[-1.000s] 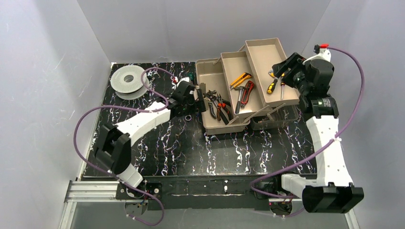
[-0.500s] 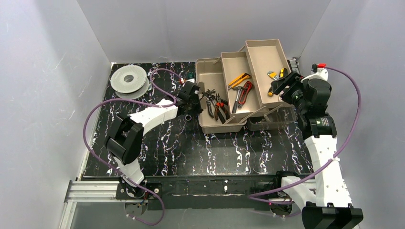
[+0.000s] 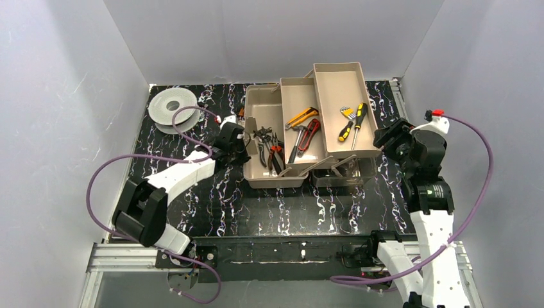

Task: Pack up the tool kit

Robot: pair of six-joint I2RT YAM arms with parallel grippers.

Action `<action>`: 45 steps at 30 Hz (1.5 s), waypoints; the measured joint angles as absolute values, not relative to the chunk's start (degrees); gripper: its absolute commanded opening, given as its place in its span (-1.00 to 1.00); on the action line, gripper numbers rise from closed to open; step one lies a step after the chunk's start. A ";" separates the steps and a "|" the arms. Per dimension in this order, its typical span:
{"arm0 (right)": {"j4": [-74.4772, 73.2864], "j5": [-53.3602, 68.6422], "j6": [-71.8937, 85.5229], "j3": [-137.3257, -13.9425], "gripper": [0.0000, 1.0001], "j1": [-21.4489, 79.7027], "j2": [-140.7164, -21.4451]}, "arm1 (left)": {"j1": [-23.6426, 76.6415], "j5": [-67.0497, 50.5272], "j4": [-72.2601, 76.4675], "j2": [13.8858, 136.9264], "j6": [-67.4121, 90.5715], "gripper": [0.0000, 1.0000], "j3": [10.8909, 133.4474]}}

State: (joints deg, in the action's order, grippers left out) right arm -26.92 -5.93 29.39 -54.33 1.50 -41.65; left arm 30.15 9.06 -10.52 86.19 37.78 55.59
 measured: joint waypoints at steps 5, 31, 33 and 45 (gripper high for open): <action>-27.14 -13.80 29.74 -53.60 0.34 1.45 -39.33 | 30.11 10.57 -10.31 81.36 37.58 -1.00 50.96; -16.51 36.49 33.98 -47.07 0.08 -19.55 -73.76 | 29.76 11.20 0.16 71.59 33.45 -1.00 38.76; -17.93 34.20 31.92 -47.97 0.10 -18.46 -74.00 | 29.67 11.00 0.80 70.78 33.06 -1.00 37.91; -22.63 15.70 24.73 -51.00 -0.07 -8.34 -76.77 | 29.32 10.59 1.28 69.78 31.92 -1.00 36.99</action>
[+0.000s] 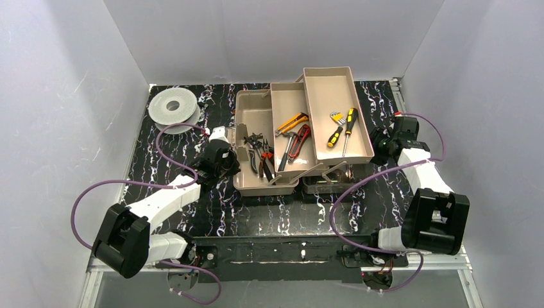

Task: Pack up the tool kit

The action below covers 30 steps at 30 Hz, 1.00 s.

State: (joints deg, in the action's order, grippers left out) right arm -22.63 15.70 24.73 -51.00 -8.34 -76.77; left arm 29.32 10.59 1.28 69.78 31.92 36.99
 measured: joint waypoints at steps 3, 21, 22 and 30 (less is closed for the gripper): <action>-22.59 15.31 24.29 -51.00 -0.57 -7.73 -78.76 | 29.30 10.55 1.28 69.80 31.88 -1.00 36.99; -30.87 5.48 17.63 -55.00 -0.97 -1.30 -69.54 | 28.82 10.46 2.46 70.46 29.36 -1.00 36.97; -31.24 5.48 17.63 -55.13 -0.97 -1.30 -68.64 | 28.82 10.46 2.61 70.59 29.28 -1.00 36.97; -36.05 6.57 17.80 -57.98 -0.97 -1.26 -64.27 | 28.80 10.02 4.08 71.44 28.58 -1.00 36.97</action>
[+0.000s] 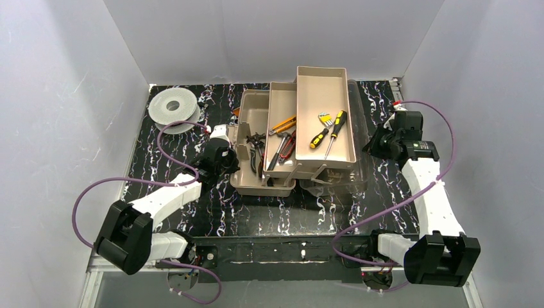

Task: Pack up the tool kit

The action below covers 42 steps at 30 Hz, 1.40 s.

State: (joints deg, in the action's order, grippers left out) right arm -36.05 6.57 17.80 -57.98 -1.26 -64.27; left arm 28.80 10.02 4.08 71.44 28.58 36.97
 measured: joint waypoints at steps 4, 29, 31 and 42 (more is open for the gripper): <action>-39.18 6.50 17.72 -61.12 -0.97 -0.51 -63.96 | 28.80 9.76 4.82 71.85 28.29 -1.00 36.97; -68.84 -53.58 16.38 -101.95 -0.97 43.68 -89.78 | 28.60 8.27 6.50 72.93 28.08 -1.00 37.23; -70.76 -62.33 14.06 -108.75 -0.97 48.82 -96.33 | 28.60 8.25 6.59 72.95 28.36 -1.00 37.21; -3.75 -62.59 -34.83 -103.55 0.42 72.34 -110.00 | 27.88 8.29 7.35 72.44 30.94 -1.00 36.25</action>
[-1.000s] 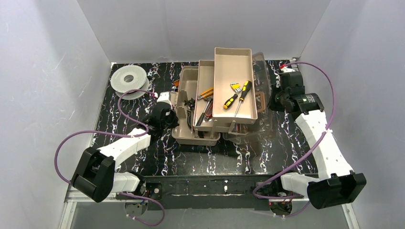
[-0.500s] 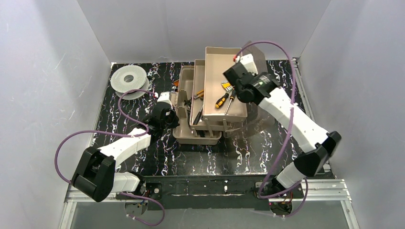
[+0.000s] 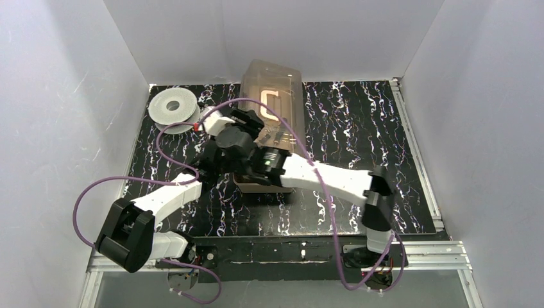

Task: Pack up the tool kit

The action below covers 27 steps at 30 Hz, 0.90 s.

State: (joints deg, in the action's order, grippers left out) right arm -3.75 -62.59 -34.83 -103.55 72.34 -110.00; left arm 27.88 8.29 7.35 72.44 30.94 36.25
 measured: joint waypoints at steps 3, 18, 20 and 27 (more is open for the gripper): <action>-4.43 -56.21 -28.75 -97.23 0.42 71.94 -102.02 | 28.18 8.36 7.64 72.44 30.85 -1.00 36.25; -18.26 -29.04 6.00 -80.14 0.40 51.29 -69.17 | 27.77 6.09 9.74 72.42 29.34 -1.00 35.40; -20.32 -25.34 9.54 -74.85 0.40 46.61 -65.63 | 27.57 5.52 10.13 72.49 29.19 -1.00 35.29; -23.51 -16.34 15.42 -64.07 0.40 34.52 -59.33 | 28.93 3.99 11.84 77.52 28.71 -1.00 38.72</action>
